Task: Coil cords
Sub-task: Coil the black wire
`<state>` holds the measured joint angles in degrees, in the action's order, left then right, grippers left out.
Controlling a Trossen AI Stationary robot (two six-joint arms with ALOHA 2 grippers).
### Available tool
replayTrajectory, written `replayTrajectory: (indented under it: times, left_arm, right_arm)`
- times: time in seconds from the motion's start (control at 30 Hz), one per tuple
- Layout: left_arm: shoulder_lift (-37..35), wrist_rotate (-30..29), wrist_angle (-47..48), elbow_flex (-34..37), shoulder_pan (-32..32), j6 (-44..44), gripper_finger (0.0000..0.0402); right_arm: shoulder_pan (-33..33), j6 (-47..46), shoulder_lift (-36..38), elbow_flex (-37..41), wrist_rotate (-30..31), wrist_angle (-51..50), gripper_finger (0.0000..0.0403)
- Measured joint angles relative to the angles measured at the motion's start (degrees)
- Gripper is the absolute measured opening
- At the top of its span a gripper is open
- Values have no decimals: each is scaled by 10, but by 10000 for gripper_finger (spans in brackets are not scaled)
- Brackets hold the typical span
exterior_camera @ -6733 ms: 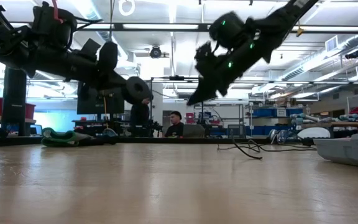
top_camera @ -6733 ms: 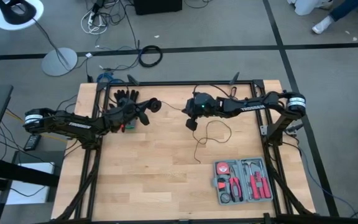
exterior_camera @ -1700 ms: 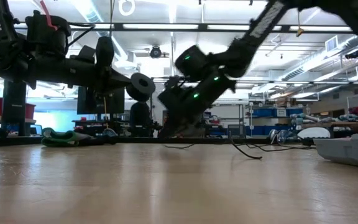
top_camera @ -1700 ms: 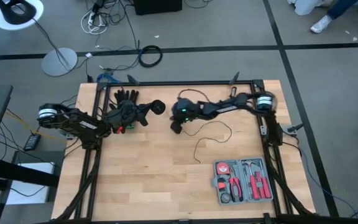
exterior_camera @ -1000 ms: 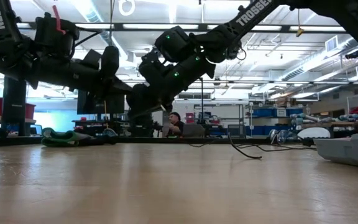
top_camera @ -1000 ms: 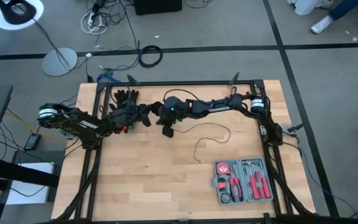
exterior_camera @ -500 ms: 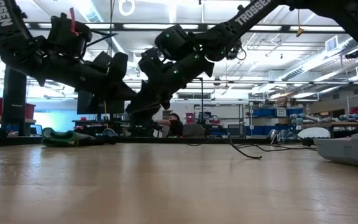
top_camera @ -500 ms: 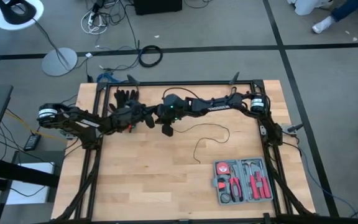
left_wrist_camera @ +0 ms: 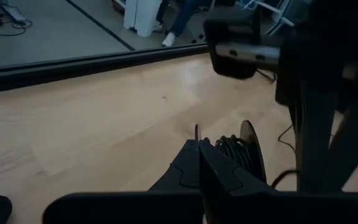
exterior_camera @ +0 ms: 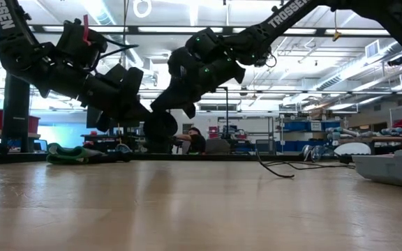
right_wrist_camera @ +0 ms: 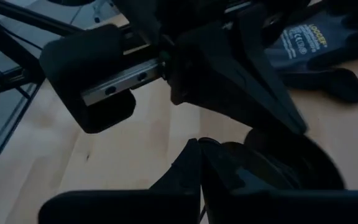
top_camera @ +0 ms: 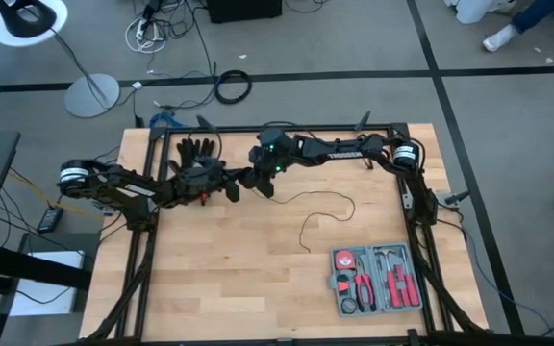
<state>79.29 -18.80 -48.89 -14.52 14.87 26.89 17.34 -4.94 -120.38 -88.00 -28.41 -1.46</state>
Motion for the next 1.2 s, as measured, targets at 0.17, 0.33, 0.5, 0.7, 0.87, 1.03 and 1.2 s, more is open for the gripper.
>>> replayTrajectory:
  times: [0.17,0.33,0.5,0.7,0.87,1.03,1.2]
  left_arm:
    - [0,4,0,0,0,0,0]
    - [0,4,-5,0,0,2,0]
    - [0,-9,-42,0,1,14,0]
    - [0,-10,-65,0,3,35,0]
    - [0,-1,-82,1,3,48,0]
    - [0,-1,-90,1,3,51,0]
    - [0,0,-107,1,5,51,0]
  right_arm:
    - [13,-2,4,0,-19,-12,0]
    - [16,-15,4,0,-44,-12,0]
    - [-10,-6,4,0,-30,13,0]
    - [-37,15,4,0,11,33,0]
    - [-38,17,4,1,27,-13,0]
    - [-38,16,5,21,44,-12,0]
    - [-46,20,5,33,69,-13,0]
